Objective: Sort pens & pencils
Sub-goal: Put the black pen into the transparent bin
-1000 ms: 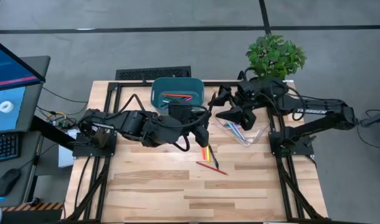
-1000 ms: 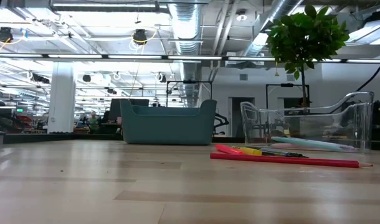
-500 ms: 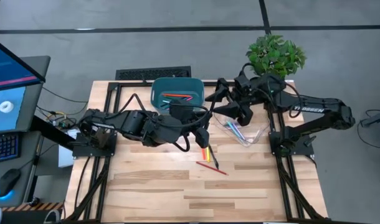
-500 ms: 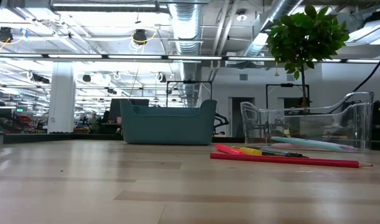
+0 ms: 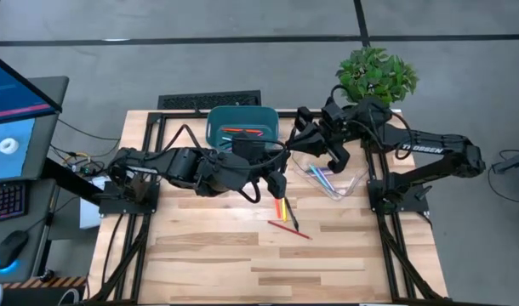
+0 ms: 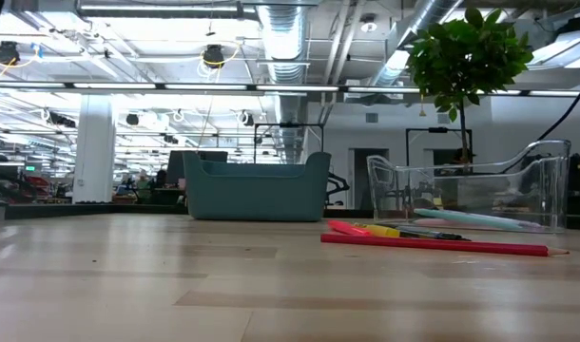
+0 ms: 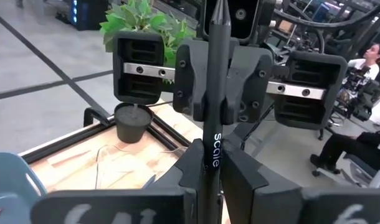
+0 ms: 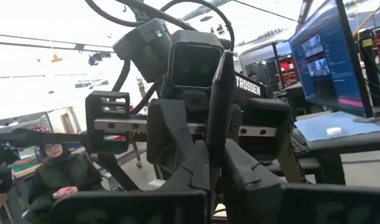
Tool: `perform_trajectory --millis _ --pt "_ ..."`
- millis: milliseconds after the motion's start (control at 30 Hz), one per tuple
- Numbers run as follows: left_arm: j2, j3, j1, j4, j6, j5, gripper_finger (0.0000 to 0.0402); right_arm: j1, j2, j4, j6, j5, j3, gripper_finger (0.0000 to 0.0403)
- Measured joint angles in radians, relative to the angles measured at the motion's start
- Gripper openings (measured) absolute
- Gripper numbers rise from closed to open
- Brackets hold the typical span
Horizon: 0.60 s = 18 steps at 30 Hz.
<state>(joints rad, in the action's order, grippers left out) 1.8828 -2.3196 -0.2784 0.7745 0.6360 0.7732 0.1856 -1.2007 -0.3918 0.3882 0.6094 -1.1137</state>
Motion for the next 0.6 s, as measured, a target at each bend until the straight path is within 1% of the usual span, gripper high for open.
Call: perform_trajectory --millis 100,200,600 --pt "0.0 0.0 0.001 0.002 0.001 0.0 0.0025 0.0 0.0 0.011 0.0 0.0 0.0 0.0033" --pt "0.0 0.0 0.001 0.001 0.002 -0.001 0.0025 0.0 0.0 0.013 -0.001 0.002 0.0 0.0025" --pt "0.0 0.001 0.001 0.001 0.004 -0.001 0.0025 0.0 0.0 0.015 0.004 -0.004 0.0 0.0025"
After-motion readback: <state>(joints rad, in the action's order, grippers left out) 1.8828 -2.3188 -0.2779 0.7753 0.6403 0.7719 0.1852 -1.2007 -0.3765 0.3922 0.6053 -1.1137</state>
